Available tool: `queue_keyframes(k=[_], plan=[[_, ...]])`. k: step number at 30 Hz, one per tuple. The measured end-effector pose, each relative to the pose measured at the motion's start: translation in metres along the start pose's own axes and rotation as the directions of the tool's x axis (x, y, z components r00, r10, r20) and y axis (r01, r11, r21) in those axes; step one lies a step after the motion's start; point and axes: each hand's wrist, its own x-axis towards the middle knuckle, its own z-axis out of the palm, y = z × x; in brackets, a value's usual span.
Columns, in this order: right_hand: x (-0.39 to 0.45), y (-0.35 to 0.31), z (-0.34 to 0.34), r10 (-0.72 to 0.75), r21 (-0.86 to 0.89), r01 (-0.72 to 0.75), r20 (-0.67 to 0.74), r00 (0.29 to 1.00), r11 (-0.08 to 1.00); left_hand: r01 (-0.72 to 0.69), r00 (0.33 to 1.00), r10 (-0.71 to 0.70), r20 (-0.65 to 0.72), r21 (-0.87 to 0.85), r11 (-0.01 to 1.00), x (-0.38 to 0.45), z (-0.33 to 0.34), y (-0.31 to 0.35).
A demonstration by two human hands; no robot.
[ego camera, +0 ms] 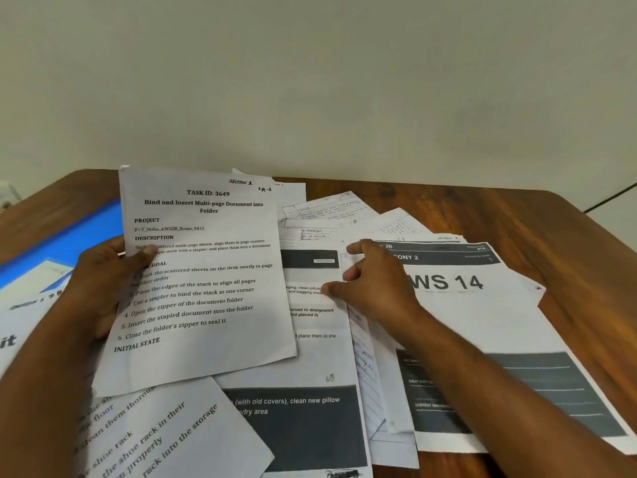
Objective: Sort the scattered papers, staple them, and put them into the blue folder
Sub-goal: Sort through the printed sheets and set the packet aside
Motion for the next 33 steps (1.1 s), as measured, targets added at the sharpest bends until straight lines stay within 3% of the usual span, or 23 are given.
queue_keyframes(k=[4,13,18,33], plan=[[0.014,0.005,0.006,0.061,0.096,-0.062,0.013,0.998,0.993,-0.010,1.000,0.010,0.003,-0.010,1.000,0.002,-0.001,-0.001],[0.016,0.008,-0.004,0.000,0.202,-0.019,0.098,0.995,0.979,-0.014,1.000,0.014,0.003,-0.052,0.999,0.002,-0.002,-0.001],[0.024,0.010,-0.018,0.092,0.433,-0.178,0.211,0.973,0.884,-0.001,1.000,0.003,0.016,-0.072,0.997,0.008,-0.006,-0.003],[0.032,0.020,-0.029,0.011,0.492,-0.157,0.287,0.958,0.857,0.038,0.999,-0.034,0.030,-0.139,0.990,0.008,-0.008,-0.004]])
